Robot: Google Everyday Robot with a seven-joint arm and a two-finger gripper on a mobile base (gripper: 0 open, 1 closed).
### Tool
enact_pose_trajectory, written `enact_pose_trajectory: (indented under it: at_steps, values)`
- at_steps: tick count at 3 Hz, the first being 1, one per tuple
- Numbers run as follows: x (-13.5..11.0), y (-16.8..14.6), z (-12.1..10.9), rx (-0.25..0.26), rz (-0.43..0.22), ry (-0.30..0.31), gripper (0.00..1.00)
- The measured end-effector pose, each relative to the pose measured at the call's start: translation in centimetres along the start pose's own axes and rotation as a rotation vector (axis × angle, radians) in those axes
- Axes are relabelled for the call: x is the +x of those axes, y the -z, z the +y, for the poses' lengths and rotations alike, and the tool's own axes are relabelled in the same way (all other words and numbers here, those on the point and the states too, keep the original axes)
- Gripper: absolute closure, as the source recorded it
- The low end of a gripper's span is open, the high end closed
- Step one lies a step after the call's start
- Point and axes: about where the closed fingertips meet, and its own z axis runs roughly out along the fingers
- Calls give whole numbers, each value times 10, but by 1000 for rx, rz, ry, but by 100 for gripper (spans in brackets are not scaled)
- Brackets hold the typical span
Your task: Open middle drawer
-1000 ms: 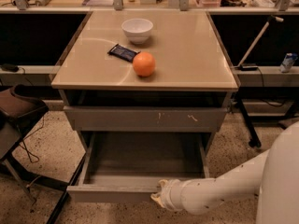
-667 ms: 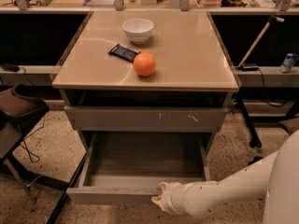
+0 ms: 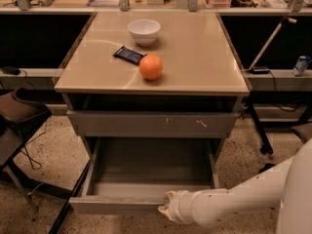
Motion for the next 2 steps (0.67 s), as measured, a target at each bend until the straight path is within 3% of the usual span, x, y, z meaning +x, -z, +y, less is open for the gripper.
enact_pose_trajectory:
  at_steps: [2]
  values:
    - [5,3,7,-18,21,27,100]
